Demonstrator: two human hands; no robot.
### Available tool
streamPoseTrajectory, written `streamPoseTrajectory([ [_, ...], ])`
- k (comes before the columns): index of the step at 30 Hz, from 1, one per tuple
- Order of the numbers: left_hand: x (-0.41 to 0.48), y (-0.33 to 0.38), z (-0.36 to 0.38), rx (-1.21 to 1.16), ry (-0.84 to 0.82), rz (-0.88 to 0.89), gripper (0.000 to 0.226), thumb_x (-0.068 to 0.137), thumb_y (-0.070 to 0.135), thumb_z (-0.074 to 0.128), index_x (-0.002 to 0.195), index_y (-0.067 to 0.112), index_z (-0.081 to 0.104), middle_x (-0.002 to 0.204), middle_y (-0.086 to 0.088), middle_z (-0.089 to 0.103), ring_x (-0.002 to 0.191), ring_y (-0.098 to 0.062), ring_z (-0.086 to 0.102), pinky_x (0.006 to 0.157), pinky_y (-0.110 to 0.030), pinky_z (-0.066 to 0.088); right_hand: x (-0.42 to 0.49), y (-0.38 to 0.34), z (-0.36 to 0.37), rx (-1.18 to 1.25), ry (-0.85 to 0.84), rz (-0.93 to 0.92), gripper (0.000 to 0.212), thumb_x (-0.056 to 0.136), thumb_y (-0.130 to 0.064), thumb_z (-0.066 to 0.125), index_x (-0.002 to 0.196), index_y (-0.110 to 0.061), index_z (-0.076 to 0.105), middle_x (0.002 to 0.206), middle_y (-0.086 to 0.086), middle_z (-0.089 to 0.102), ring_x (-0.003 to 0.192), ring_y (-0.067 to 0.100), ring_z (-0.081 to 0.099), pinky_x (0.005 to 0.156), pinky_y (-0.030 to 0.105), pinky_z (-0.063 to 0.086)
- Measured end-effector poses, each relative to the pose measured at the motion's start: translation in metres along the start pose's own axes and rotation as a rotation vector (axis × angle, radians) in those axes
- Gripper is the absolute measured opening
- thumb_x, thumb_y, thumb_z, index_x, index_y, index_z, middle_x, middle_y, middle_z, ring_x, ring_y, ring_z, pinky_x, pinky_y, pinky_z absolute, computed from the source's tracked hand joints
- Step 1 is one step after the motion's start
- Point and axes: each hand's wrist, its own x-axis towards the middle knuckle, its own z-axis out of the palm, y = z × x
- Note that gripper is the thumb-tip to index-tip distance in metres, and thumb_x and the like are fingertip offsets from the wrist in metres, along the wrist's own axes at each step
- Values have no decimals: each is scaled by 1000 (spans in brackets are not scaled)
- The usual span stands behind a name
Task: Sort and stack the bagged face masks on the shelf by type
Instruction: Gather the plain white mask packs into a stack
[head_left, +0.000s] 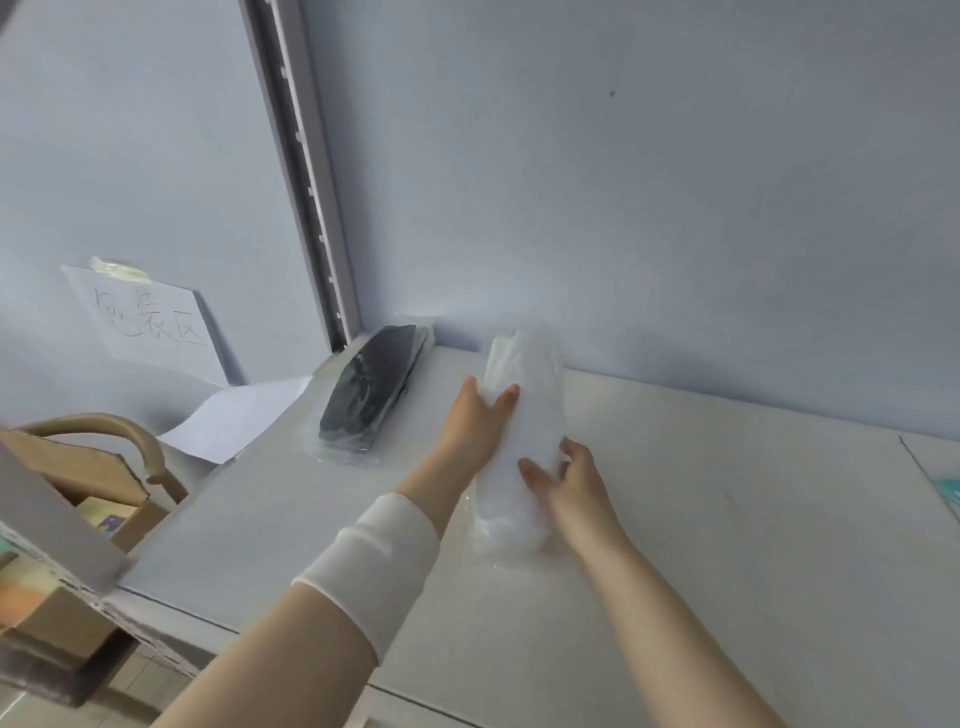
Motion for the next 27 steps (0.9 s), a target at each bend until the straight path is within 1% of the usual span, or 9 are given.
streamPoseTrajectory([
  [2,16,4,-17,42,-3,-24,50,95,34,51,130,0,39,124,-17,53,112,-31,55,91,-35,46,12,-11,17,12,15,15,57,89,-19,61,136,-7,33,125,11,55,111,28,58,93,35,47],
  [3,22,5,-25,76,-16,-35,53,95,33,50,134,-1,36,129,-16,51,116,-32,53,93,-34,44,18,-16,25,12,21,27,58,88,-20,62,137,-7,33,126,12,55,110,29,58,94,37,48],
  [8,59,2,-52,243,-155,-23,51,98,29,46,136,-1,34,133,-18,49,119,-32,50,92,-32,42,46,-27,68,-39,131,119,60,87,-24,62,137,-5,35,130,13,55,114,29,57,98,39,46],
  [13,72,-10,-63,297,-207,-30,49,98,20,44,138,-6,30,136,-23,46,124,-35,47,95,-33,40,58,-34,91,-281,169,149,41,88,-27,57,121,-2,52,120,16,61,109,32,58,92,36,47],
  [16,75,-11,-66,305,-206,-22,50,98,15,43,140,-5,27,138,-24,44,125,-35,46,97,-34,39,61,-40,96,-414,177,184,48,90,-31,55,124,2,48,123,19,57,113,33,55,90,32,44],
  [20,79,-14,-68,324,-220,19,58,97,11,43,146,0,15,140,-22,42,127,-34,45,98,-34,38,66,-41,100,-497,179,215,67,88,-38,56,134,7,36,131,22,49,119,35,50,99,37,42],
  [22,76,-15,-68,345,-229,32,57,97,9,43,146,0,16,141,-21,42,127,-34,45,98,-34,38,65,-42,101,-556,195,209,70,89,-38,56,136,7,32,133,23,46,121,35,48,101,38,40],
  [24,73,-15,-69,361,-244,35,56,97,8,42,146,0,17,141,-21,42,127,-33,45,99,-33,38,64,-44,102,-618,218,169,66,90,-35,55,135,6,32,132,20,47,122,34,46,101,35,38],
  [27,71,-14,-67,392,-222,48,54,97,7,41,145,0,18,140,-21,43,127,-33,45,99,-33,38,60,-44,103,-663,263,93,49,89,-31,56,125,0,43,124,13,55,118,31,48,99,34,32],
])
